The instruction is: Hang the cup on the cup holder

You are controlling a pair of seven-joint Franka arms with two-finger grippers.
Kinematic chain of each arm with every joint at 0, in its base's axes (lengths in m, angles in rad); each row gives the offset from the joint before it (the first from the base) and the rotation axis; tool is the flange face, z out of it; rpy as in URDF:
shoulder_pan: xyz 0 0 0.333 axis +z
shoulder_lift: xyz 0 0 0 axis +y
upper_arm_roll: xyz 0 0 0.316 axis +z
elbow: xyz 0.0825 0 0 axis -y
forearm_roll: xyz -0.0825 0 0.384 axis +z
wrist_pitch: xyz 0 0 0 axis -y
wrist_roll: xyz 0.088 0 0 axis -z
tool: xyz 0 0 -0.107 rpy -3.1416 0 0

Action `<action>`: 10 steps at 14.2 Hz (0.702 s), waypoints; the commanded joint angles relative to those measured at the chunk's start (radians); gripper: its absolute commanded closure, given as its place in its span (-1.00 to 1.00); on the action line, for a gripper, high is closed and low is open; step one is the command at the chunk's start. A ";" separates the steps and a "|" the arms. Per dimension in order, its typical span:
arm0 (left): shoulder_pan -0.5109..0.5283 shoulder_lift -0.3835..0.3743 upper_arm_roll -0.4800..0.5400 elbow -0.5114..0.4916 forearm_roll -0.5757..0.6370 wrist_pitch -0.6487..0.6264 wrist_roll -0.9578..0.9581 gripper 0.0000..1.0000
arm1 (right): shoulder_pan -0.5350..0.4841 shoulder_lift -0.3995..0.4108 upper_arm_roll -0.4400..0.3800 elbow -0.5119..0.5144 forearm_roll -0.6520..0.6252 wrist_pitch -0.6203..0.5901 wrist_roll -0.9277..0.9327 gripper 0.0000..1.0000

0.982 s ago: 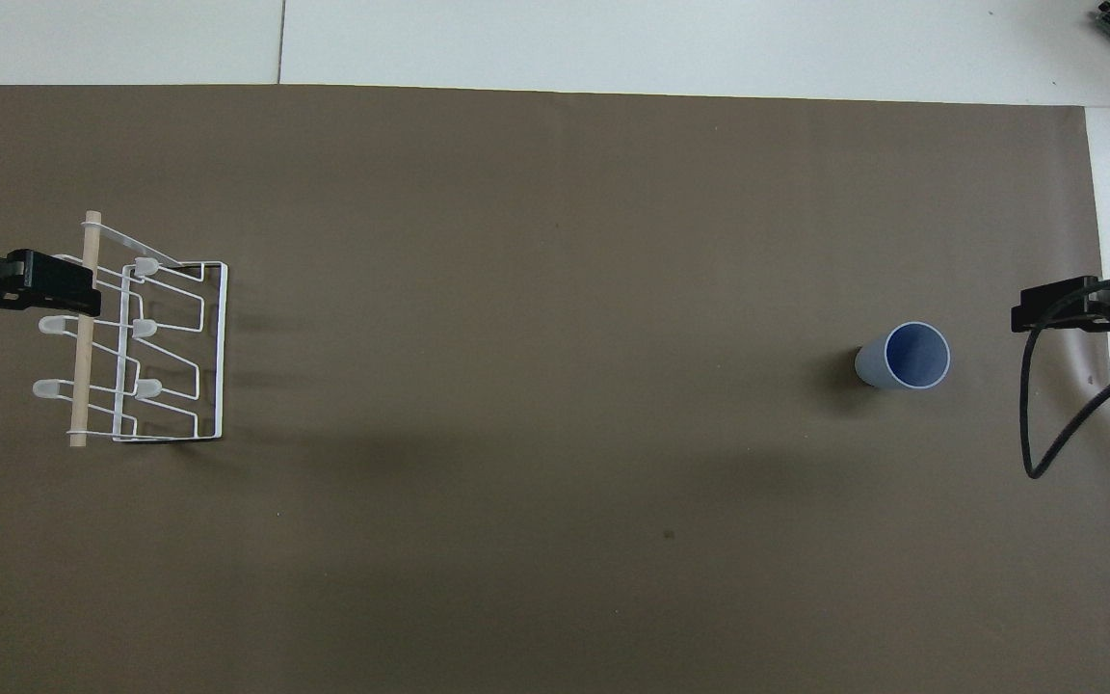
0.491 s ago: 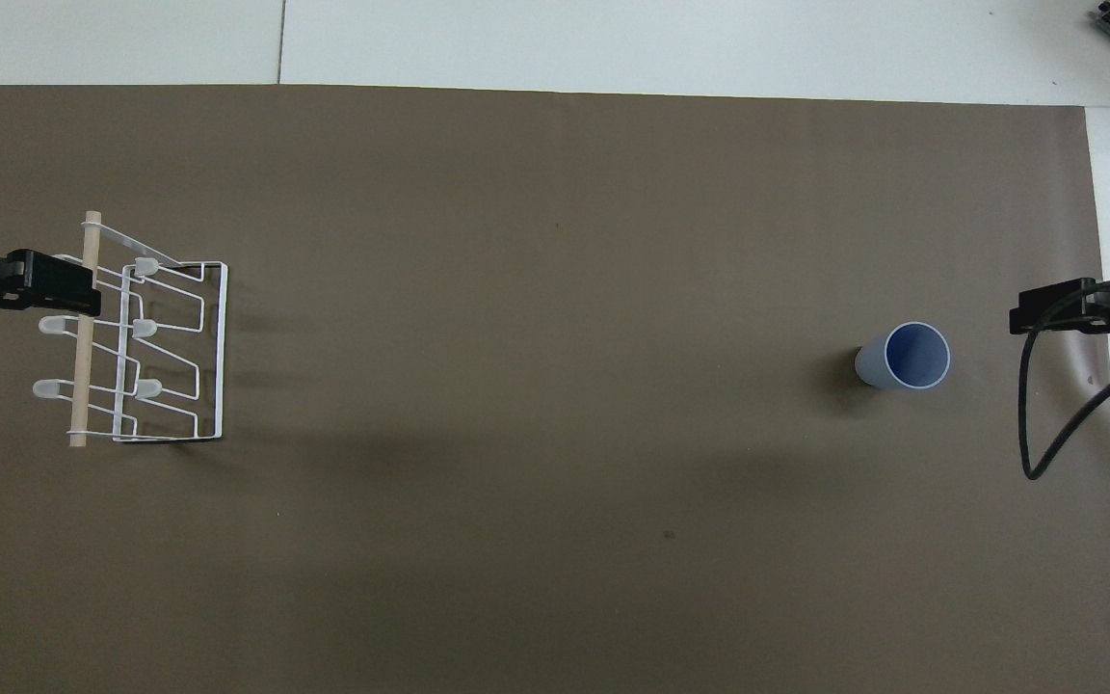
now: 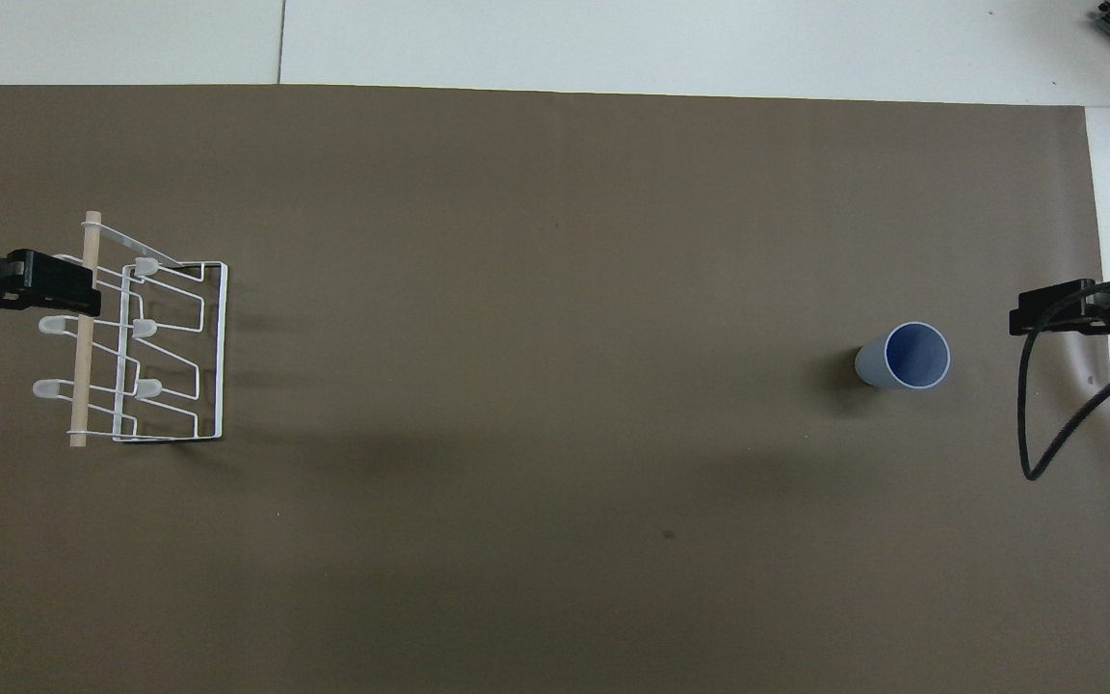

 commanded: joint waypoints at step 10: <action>0.007 -0.010 -0.003 -0.017 -0.010 0.005 0.001 -1.00 | -0.021 -0.071 -0.028 -0.143 0.015 0.130 -0.231 -1.00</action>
